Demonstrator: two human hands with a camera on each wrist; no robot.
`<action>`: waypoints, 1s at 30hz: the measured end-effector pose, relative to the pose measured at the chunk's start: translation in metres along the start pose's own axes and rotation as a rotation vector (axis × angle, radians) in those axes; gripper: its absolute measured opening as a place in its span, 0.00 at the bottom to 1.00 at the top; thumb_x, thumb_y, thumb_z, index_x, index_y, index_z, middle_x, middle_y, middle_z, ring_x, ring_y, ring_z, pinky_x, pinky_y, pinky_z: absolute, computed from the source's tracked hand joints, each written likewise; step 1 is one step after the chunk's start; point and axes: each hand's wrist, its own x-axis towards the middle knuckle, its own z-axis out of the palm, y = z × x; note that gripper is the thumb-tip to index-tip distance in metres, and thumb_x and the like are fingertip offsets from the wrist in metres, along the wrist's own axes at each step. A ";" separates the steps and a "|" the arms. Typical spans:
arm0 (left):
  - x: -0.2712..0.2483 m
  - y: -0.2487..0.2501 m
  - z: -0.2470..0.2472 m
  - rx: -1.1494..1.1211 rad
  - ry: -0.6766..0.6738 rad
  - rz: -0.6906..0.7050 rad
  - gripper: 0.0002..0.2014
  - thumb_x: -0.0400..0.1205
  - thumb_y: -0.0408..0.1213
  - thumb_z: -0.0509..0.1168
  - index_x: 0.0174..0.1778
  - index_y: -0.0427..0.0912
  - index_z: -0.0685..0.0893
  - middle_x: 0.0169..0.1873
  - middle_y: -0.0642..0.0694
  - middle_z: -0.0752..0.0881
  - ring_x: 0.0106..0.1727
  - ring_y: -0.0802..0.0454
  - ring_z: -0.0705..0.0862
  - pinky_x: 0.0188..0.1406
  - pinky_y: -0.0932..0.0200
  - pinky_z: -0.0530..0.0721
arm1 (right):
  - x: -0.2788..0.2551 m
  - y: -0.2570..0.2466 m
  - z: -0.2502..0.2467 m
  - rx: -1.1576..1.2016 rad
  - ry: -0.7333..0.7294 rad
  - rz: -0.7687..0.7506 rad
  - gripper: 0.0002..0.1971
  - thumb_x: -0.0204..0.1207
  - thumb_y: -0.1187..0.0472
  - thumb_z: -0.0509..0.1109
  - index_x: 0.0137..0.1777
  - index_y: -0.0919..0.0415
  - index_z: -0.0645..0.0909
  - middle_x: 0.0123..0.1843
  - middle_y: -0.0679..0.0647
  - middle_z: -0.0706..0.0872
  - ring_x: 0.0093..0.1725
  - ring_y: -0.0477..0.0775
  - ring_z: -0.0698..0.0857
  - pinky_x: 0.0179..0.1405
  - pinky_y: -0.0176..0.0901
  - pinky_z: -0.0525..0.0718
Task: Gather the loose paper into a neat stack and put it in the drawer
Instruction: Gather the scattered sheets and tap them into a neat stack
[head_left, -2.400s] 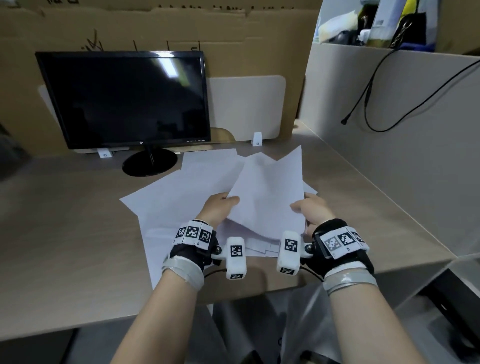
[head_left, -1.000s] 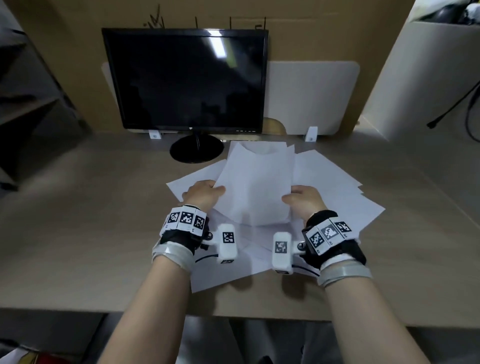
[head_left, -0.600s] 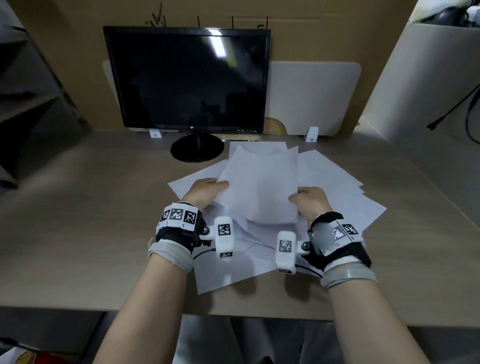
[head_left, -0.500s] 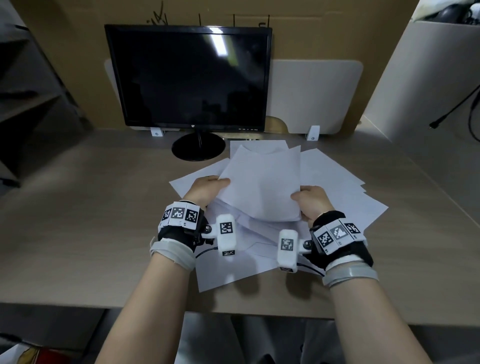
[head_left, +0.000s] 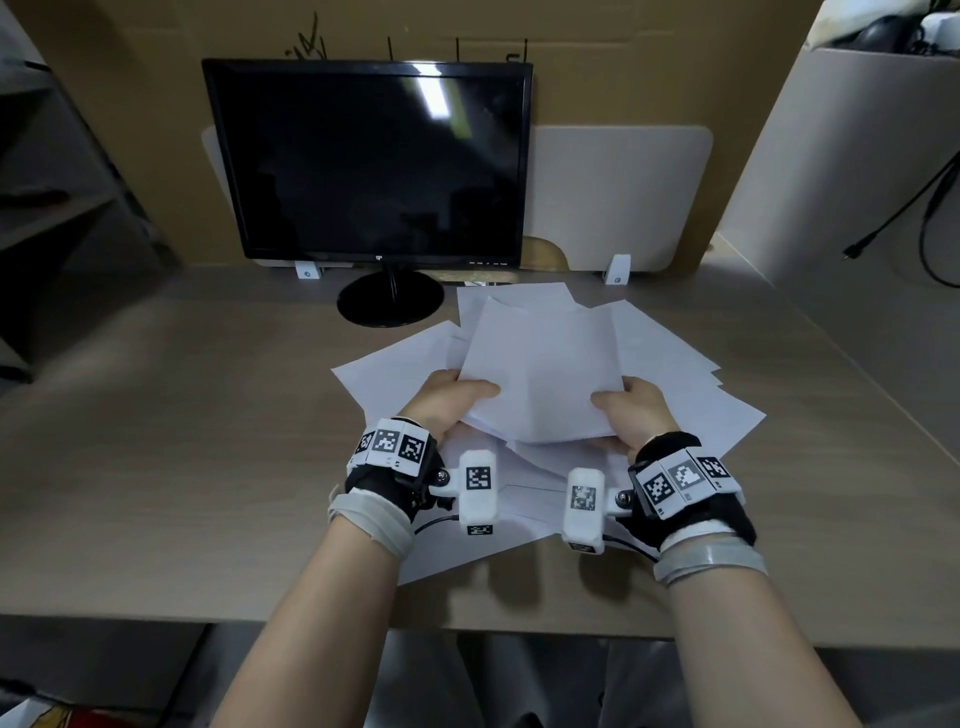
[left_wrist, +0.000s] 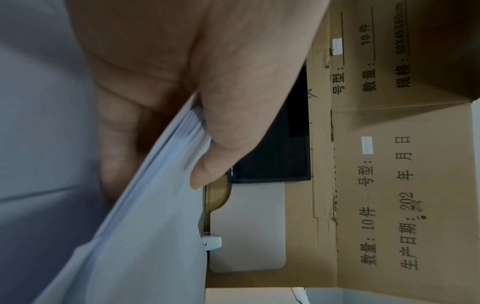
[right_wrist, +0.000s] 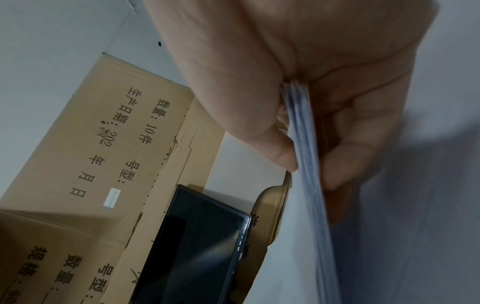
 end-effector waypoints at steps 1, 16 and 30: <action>0.001 0.000 0.003 -0.001 -0.011 0.001 0.14 0.82 0.32 0.71 0.64 0.39 0.86 0.58 0.41 0.91 0.59 0.40 0.90 0.61 0.44 0.90 | -0.001 0.001 0.000 0.003 0.003 -0.003 0.11 0.81 0.73 0.61 0.58 0.62 0.80 0.49 0.59 0.85 0.43 0.57 0.85 0.34 0.49 0.88; -0.014 -0.022 -0.052 -0.440 0.159 0.060 0.18 0.82 0.22 0.68 0.68 0.31 0.83 0.50 0.37 0.92 0.44 0.40 0.93 0.40 0.49 0.91 | -0.020 -0.014 0.044 -0.062 0.058 -0.115 0.14 0.73 0.49 0.72 0.52 0.57 0.86 0.52 0.52 0.89 0.59 0.61 0.84 0.65 0.51 0.80; -0.045 -0.056 -0.084 -0.442 0.283 -0.020 0.12 0.83 0.24 0.65 0.62 0.28 0.78 0.50 0.33 0.86 0.42 0.34 0.89 0.33 0.42 0.93 | -0.029 0.008 0.048 -0.036 0.133 -0.025 0.44 0.64 0.47 0.70 0.82 0.63 0.66 0.78 0.60 0.75 0.76 0.67 0.71 0.76 0.63 0.71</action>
